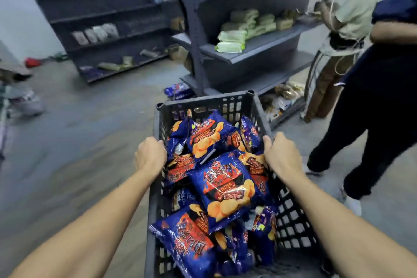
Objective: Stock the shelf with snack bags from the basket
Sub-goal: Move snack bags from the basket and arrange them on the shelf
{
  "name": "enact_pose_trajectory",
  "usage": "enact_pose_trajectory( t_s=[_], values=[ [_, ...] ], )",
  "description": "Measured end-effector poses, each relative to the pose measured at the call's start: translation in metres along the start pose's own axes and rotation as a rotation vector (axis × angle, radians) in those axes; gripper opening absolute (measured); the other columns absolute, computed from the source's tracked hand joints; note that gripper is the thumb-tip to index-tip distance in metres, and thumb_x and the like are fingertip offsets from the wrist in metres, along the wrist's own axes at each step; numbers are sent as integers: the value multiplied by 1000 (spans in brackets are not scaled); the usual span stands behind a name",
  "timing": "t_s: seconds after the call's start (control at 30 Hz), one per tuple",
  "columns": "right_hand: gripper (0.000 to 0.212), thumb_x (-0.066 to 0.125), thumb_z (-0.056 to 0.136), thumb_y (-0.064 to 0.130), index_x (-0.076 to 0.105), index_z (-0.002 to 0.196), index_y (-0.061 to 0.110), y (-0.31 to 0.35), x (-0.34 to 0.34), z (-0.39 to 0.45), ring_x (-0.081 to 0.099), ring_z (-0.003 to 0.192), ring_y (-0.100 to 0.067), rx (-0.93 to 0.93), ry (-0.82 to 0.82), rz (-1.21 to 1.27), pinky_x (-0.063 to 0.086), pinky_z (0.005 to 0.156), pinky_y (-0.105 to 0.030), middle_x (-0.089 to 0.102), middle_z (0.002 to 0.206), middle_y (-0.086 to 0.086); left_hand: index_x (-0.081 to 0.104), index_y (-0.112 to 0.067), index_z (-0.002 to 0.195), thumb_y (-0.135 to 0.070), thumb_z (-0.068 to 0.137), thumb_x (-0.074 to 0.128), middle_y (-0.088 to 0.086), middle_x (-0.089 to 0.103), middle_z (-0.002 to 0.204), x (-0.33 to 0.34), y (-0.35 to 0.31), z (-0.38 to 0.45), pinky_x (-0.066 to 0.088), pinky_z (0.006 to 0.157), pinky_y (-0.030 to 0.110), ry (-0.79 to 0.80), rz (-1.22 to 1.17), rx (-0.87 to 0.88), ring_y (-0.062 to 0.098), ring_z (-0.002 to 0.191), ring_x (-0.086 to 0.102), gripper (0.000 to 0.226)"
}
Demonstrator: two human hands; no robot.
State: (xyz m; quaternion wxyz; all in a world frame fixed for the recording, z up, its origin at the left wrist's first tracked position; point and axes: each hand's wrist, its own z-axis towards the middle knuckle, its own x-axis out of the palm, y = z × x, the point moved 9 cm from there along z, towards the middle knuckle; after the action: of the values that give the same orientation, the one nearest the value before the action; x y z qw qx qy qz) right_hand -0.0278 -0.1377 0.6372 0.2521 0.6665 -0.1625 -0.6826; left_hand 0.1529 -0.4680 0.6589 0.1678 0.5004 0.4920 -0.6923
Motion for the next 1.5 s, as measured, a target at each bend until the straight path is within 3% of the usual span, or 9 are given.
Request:
enact_pose_trajectory(
  t_s=[0.27, 0.37, 0.73, 0.97, 1.1, 1.23, 1.5],
  values=[
    [39, 40, 101, 44, 53, 104, 7, 186, 56, -11, 59, 101, -40, -248, 102, 44, 45, 81, -43, 64, 109, -20, 61, 2, 106, -26, 100, 48, 26, 63, 114, -139, 108, 41, 45, 83, 43, -214, 10, -191, 44, 105, 59, 31],
    [38, 40, 101, 45, 53, 101, 9, 251, 92, -18, 60, 100, -37, -295, 160, 44, 40, 75, -40, 63, 109, -18, 59, 2, 104, -24, 100, 47, 26, 62, 113, -174, 156, 67, 45, 82, 43, -253, 3, -249, 44, 103, 58, 29],
    [42, 53, 94, 47, 53, 103, 6, 484, 224, -30, 61, 99, -38, -410, 235, 36, 46, 79, -41, 64, 109, -18, 60, -3, 103, -22, 101, 45, 19, 64, 112, -288, 296, 207, 39, 71, 36, -329, 71, -361, 37, 99, 60, 24],
    [35, 52, 96, 46, 45, 93, 12, 596, 294, -7, 62, 93, -35, -452, 229, 42, 43, 72, -38, 64, 103, -15, 61, -3, 106, -20, 100, 43, 18, 64, 113, -329, 342, 302, 38, 71, 35, -395, 109, -417, 36, 99, 60, 25],
    [32, 50, 97, 44, 45, 92, 12, 658, 344, 28, 62, 91, -34, -503, 258, 43, 47, 74, -39, 65, 102, -15, 57, -8, 91, -20, 101, 44, 17, 65, 109, -333, 362, 369, 38, 70, 36, -415, 155, -450, 31, 82, 52, 20],
    [30, 49, 98, 40, 45, 92, 11, 728, 387, 76, 62, 95, -36, -571, 295, 60, 40, 71, -36, 64, 104, -16, 62, -5, 102, -21, 99, 46, 18, 64, 115, -332, 377, 452, 44, 79, 39, -417, 131, -511, 38, 103, 61, 23],
    [32, 48, 98, 41, 48, 97, 10, 882, 444, 168, 61, 99, -37, -656, 291, 76, 39, 72, -37, 63, 107, -17, 61, -5, 104, -26, 100, 47, 19, 64, 114, -362, 396, 601, 47, 84, 42, -491, 88, -592, 39, 103, 61, 26]
  ],
)
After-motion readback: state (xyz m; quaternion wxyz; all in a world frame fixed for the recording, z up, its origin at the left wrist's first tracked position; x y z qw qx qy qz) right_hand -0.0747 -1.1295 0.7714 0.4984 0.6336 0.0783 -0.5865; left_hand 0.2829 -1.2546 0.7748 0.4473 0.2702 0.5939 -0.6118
